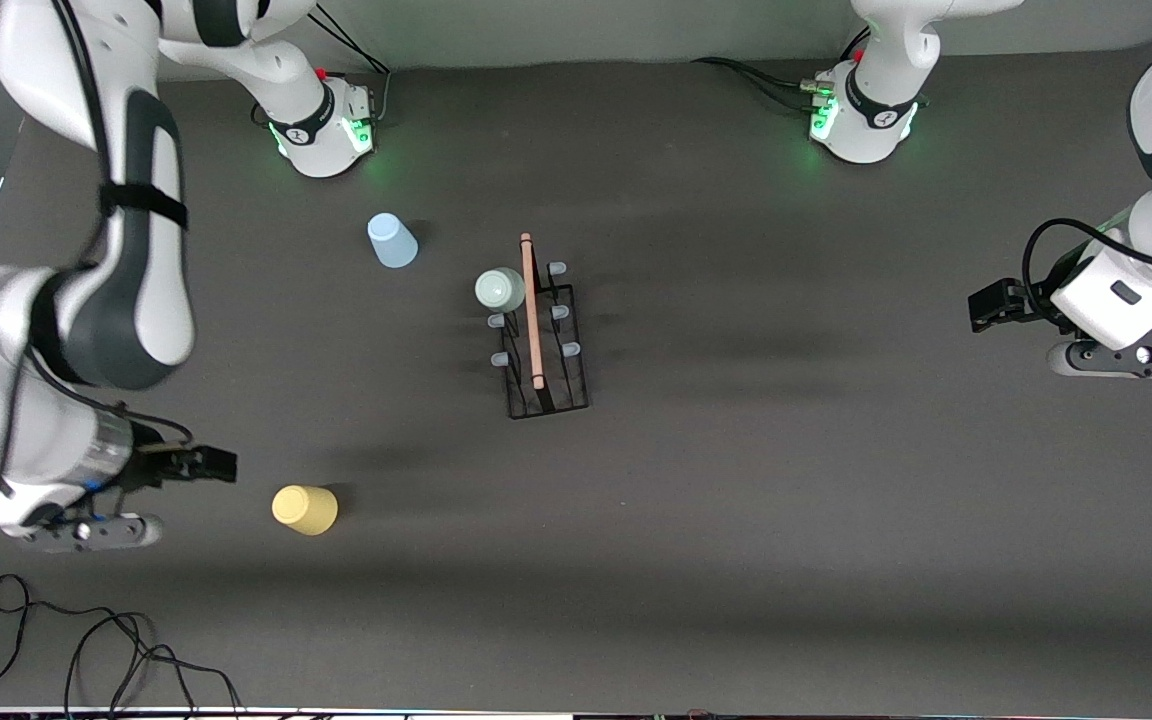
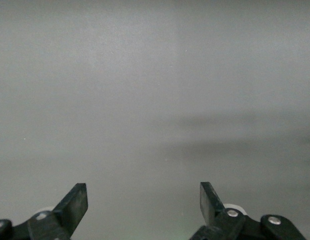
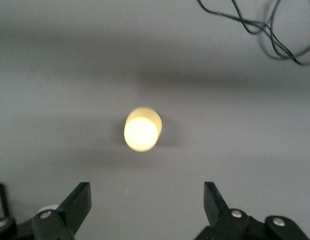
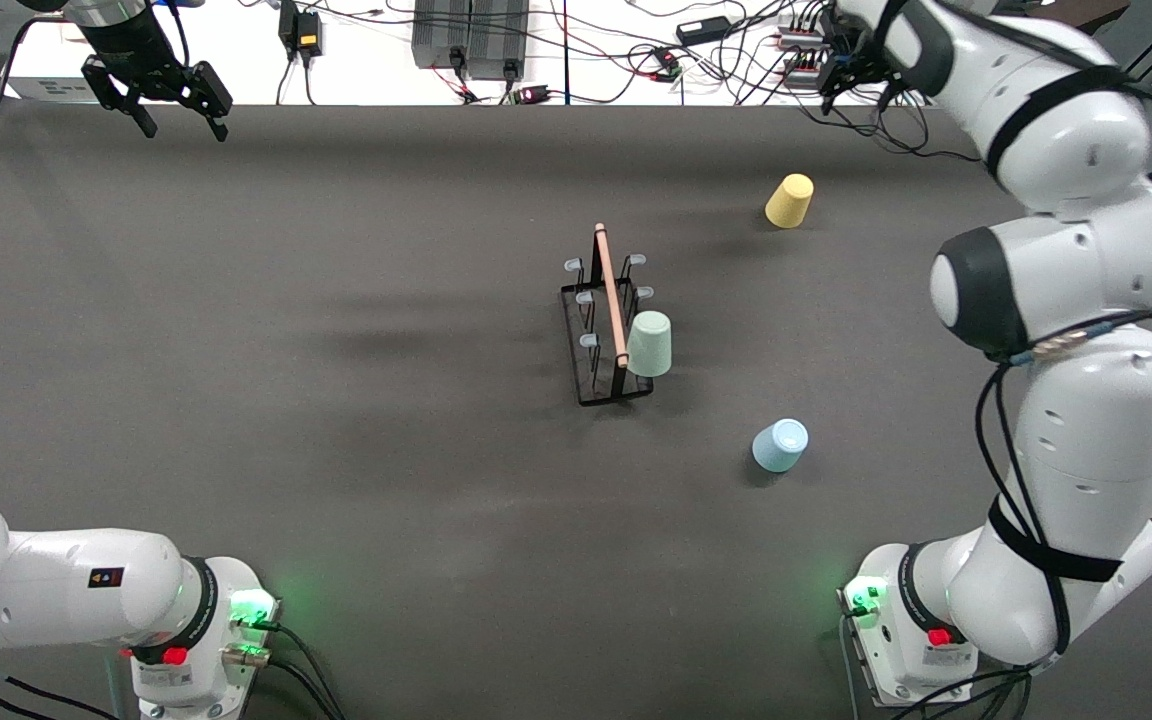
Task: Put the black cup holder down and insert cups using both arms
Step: 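Release the green cup and move the right gripper to the yellow cup, then grasp the yellow cup with the right gripper and lift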
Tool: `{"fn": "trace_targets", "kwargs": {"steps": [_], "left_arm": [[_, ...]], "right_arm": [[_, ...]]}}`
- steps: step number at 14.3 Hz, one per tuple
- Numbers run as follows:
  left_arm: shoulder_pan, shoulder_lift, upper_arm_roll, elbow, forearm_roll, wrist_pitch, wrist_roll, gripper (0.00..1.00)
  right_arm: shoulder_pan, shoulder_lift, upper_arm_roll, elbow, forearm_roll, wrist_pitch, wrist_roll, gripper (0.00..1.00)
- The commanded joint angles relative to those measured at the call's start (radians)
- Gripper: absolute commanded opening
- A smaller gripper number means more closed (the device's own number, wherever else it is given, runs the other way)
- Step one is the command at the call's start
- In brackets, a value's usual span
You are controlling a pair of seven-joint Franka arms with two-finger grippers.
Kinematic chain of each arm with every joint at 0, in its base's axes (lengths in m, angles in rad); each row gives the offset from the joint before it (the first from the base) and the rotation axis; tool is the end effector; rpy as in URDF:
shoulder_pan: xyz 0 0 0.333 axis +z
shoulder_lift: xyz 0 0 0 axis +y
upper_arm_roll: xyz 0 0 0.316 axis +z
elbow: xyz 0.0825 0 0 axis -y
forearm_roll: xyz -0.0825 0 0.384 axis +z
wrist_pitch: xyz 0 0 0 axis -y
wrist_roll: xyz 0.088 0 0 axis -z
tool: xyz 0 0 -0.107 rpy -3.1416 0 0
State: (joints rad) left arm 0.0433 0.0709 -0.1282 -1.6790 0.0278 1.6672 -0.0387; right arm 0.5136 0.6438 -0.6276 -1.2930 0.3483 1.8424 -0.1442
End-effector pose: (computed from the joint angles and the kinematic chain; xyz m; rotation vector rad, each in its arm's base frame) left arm 0.5743 -0.0441 0.5416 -3.1146 0.0780 0.1259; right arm 0.7170 0.0530 0.4198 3.1151 0.0650 0.0280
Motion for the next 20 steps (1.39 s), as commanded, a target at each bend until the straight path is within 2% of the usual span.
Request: {"fn": "trace_targets", "kwargs": {"steps": [1, 6, 9, 12, 14, 15, 16, 17, 20], "left_arm": [[0.000, -0.022, 0.002, -0.018, 0.001, 0.006, 0.014, 1.00], [0.001, -0.022, 0.002, -0.018, 0.001, 0.005, 0.014, 1.00], [0.000, -0.022, 0.002, -0.018, 0.001, 0.005, 0.014, 1.00], [0.000, -0.022, 0.002, -0.018, 0.001, 0.003, 0.014, 1.00], [0.001, -0.022, 0.002, -0.018, 0.001, 0.003, 0.014, 1.00], [0.000, -0.022, 0.002, -0.018, 0.001, 0.003, 0.014, 1.00], [0.001, -0.022, 0.002, -0.018, 0.001, 0.003, 0.014, 1.00], [0.001, -0.022, 0.002, -0.018, 0.001, 0.003, 0.014, 1.00], [0.001, -0.022, 0.002, -0.018, 0.001, 0.003, 0.014, 1.00]], "right_arm": [[-0.003, 0.089, 0.011, 0.020, 0.067, 0.067, -0.028, 1.00], [-0.004, 0.117, 0.075, -0.152, 0.075, 0.276, -0.037, 1.00], [-0.004, 0.119, 0.086, -0.230, 0.084, 0.366, -0.069, 1.00], [-0.004, 0.148, 0.097, -0.250, 0.164, 0.385, -0.098, 1.00], [-0.004, 0.152, 0.098, -0.250, 0.166, 0.396, -0.098, 1.00], [-0.003, 0.154, 0.098, -0.250, 0.166, 0.397, -0.098, 0.82], [-0.003, 0.154, 0.098, -0.247, 0.164, 0.397, -0.098, 0.47], [-0.003, 0.151, 0.098, -0.241, 0.158, 0.396, -0.101, 0.30], [-0.004, 0.107, 0.089, -0.203, 0.137, 0.371, -0.117, 0.15]]}}
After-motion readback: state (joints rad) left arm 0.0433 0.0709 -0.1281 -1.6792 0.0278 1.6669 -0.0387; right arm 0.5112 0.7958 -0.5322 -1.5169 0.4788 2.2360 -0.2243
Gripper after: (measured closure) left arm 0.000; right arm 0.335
